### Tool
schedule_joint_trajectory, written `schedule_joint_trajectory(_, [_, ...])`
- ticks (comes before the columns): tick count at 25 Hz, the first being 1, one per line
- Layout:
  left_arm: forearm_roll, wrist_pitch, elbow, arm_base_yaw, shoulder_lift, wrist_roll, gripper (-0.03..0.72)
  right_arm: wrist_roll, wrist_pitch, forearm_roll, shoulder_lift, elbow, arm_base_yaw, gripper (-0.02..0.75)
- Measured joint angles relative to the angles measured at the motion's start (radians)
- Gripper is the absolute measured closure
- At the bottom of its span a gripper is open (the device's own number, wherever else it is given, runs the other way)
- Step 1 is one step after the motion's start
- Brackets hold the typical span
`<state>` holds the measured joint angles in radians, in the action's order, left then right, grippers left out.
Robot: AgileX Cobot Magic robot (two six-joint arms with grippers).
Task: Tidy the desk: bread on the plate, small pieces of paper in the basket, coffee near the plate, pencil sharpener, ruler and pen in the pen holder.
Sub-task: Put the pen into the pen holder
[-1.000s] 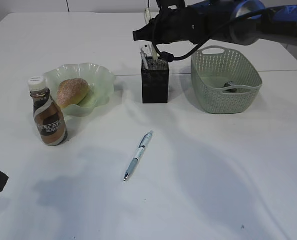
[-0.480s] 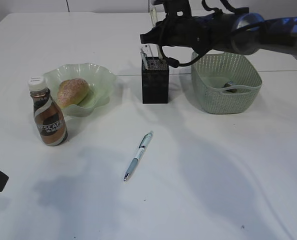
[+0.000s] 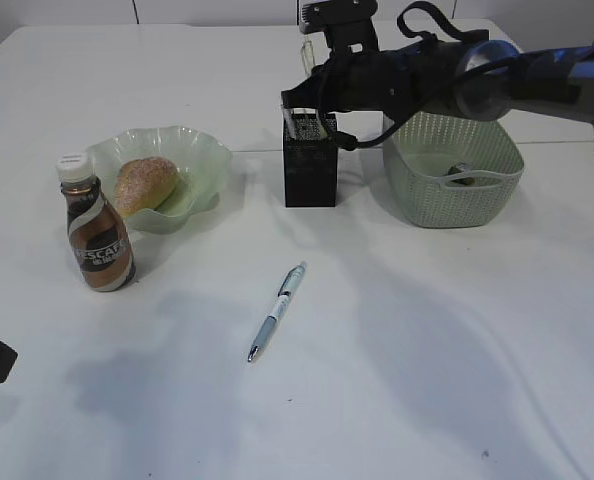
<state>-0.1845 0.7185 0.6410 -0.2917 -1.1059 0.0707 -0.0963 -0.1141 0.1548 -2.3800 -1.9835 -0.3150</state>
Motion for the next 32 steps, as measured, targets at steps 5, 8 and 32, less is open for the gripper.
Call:
schedule_joint_trajectory(5, [0.000,0.000,0.000,0.000,0.000,0.000,0.287,0.000,-0.065,0.000,0.000,0.000,0.000,0.575])
schedule_joint_trajectory(8, [0.000,0.000,0.000,0.000,0.000,0.000,0.287,0.000,-0.088,0.000,0.000,0.000,0.000,0.444])
schedule_joint_trajectory(32, [0.001,-0.010,0.000,0.000,0.000,0.000,0.287,-0.025,-0.611,-0.066,0.248,-0.002,0.000,0.388])
